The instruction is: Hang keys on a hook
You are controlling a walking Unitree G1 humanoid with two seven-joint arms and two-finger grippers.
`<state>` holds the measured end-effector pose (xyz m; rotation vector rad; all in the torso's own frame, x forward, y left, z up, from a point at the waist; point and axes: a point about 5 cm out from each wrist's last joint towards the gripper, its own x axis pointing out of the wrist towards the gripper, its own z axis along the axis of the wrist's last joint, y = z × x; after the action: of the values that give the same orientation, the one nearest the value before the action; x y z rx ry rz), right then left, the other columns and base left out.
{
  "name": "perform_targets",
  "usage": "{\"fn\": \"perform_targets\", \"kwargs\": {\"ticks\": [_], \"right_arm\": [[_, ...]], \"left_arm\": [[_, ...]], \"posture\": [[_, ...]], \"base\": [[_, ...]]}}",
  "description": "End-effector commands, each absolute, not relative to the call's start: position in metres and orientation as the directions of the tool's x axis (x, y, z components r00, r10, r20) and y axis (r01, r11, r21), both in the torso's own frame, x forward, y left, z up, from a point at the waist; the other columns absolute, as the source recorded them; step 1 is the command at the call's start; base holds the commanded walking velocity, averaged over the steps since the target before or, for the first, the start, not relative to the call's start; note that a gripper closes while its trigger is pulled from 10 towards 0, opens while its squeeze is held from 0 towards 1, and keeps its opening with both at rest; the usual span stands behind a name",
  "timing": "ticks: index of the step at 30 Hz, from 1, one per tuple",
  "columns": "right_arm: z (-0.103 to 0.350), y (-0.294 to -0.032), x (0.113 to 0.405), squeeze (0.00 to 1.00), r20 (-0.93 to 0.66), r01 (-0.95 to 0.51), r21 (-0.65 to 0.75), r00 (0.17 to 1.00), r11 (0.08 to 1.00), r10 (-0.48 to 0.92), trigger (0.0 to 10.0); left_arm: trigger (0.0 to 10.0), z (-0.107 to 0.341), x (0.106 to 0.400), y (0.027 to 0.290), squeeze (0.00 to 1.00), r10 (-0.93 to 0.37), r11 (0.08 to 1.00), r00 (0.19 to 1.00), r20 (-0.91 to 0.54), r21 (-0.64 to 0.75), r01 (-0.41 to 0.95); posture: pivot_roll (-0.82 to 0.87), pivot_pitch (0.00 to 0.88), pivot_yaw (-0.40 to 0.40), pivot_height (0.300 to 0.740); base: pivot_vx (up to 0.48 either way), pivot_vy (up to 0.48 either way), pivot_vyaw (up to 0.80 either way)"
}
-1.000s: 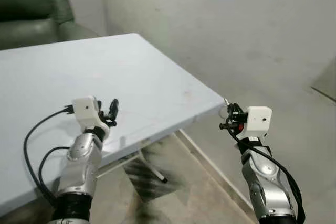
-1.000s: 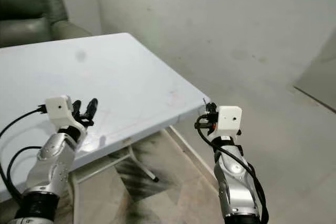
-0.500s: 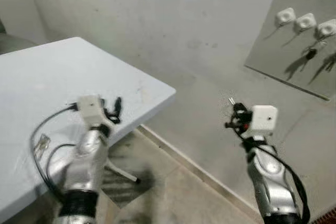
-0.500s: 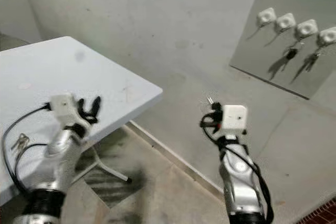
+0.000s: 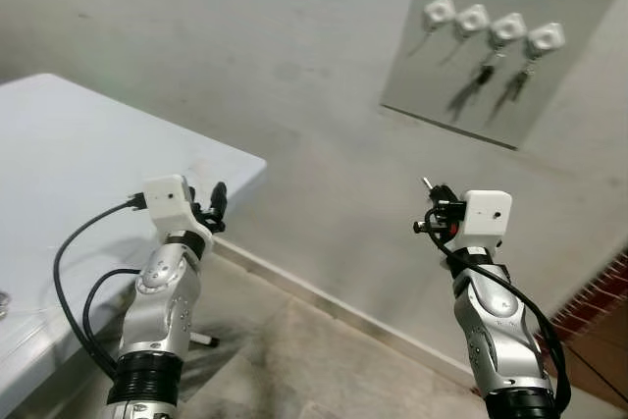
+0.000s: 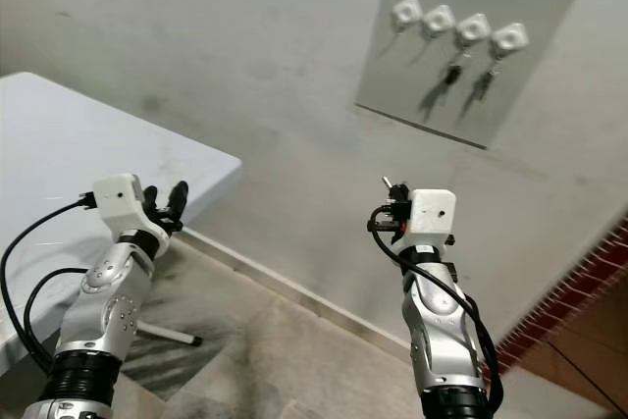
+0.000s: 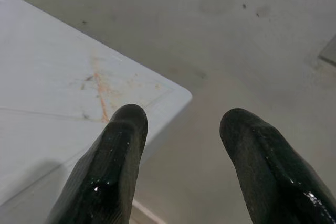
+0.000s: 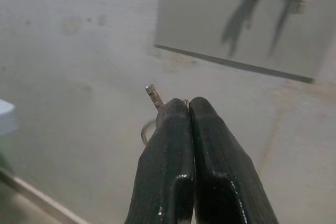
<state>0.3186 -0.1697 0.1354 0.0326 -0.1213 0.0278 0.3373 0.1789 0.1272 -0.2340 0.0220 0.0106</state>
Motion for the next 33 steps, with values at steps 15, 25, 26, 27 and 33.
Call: {"fn": "perform_targets", "kwargs": {"ticks": [15, 25, 26, 27, 33], "right_arm": [[0.1400, -0.1761, 0.3188, 0.00, 0.136, 0.002, 0.033, 0.991, 0.999, -0.007, 10.0], [0.1407, -0.1773, 0.3188, 0.00, 0.148, 0.024, 0.031, 0.989, 0.999, -0.028, 10.0], [0.1402, -0.1778, 0.3188, 0.00, 0.143, 0.033, 0.030, 0.989, 0.999, -0.037, 10.0], [0.1385, -0.1785, 0.3192, 0.00, 0.124, 0.041, 0.033, 0.991, 0.999, -0.045, 10.0], [0.1349, -0.1797, 0.3195, 0.00, 0.098, 0.047, 0.036, 0.994, 0.998, -0.051, 10.0]], "left_arm": [[10.0, 0.1319, 0.3427, 0.1739, 0.00, -0.006, 0.973, 1.000, -0.024, -0.233, 0.001], [10.0, 0.1325, 0.3423, 0.1735, 0.00, -0.006, 0.971, 1.000, -0.022, -0.241, 0.001], [10.0, 0.1328, 0.3420, 0.1732, 0.00, -0.008, 0.970, 1.000, -0.021, -0.242, 0.003], [10.0, 0.1331, 0.3415, 0.1725, 0.00, -0.011, 0.970, 1.000, -0.019, -0.243, 0.006], [10.0, 0.1321, 0.3407, 0.1721, 0.00, -0.016, 0.968, 1.000, -0.021, -0.250, 0.010]], "posture": [[0.02, 0.000, -0.059, 0.740], [0.03, 0.000, -0.065, 0.740], [0.03, 0.000, -0.065, 0.740], [0.03, 0.000, -0.065, 0.740], [0.03, 0.000, -0.071, 0.740]], "base": [[0.000, 0.000, -0.76], [0.000, 0.000, -0.58], [0.000, 0.000, 0.00], [0.000, 0.000, 0.00], [0.000, 0.000, 0.00]]}}
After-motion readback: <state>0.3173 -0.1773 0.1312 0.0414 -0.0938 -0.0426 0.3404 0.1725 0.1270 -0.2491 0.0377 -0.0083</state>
